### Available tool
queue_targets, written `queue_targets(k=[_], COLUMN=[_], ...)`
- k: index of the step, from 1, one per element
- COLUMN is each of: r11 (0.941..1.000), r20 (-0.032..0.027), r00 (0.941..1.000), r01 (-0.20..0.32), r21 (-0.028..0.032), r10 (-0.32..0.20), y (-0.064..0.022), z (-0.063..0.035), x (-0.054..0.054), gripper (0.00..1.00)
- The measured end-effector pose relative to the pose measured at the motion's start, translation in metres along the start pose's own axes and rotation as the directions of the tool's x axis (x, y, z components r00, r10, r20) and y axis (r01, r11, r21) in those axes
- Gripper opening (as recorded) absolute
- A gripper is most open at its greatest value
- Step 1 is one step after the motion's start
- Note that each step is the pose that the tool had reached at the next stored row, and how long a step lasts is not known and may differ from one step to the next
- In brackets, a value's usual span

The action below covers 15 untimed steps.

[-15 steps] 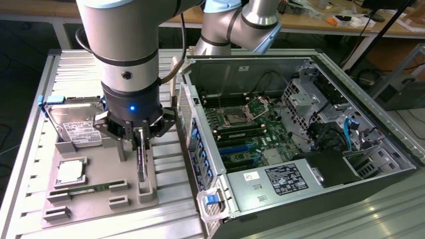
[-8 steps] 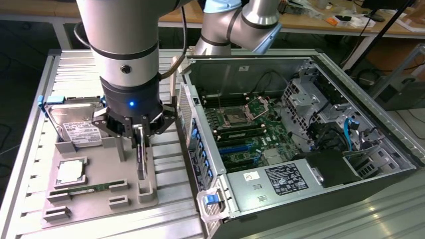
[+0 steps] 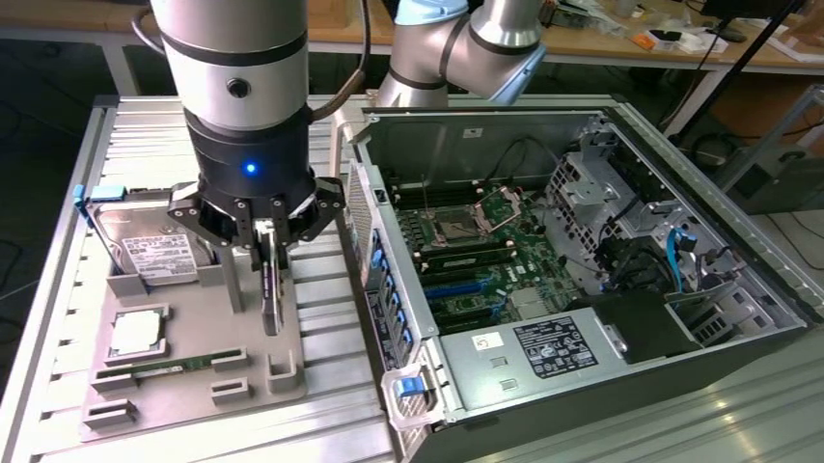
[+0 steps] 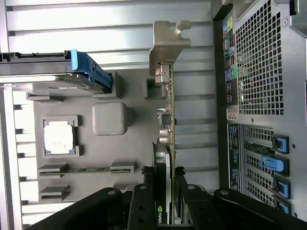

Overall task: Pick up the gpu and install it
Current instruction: 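Pick up the gpu and move the gpu toward the slot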

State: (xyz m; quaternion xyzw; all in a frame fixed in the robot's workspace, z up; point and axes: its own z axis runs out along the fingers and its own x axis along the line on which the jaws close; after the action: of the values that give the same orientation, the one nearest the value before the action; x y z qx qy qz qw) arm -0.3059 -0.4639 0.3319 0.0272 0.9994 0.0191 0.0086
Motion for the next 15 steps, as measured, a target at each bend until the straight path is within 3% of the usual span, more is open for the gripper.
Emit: queue_targets(k=[3,15], r11=[1.0000,1.0000], r20=[-0.0007,-0.0006], r00=[1.0000,1.0000], r01=[0.000,0.000], r21=[0.0000,0.0000], r10=[0.000,0.000], y=[0.0004,0.0005], z=[-0.0105,-0.0143], x=[0.000,0.000], gripper=[0.27,0.27])
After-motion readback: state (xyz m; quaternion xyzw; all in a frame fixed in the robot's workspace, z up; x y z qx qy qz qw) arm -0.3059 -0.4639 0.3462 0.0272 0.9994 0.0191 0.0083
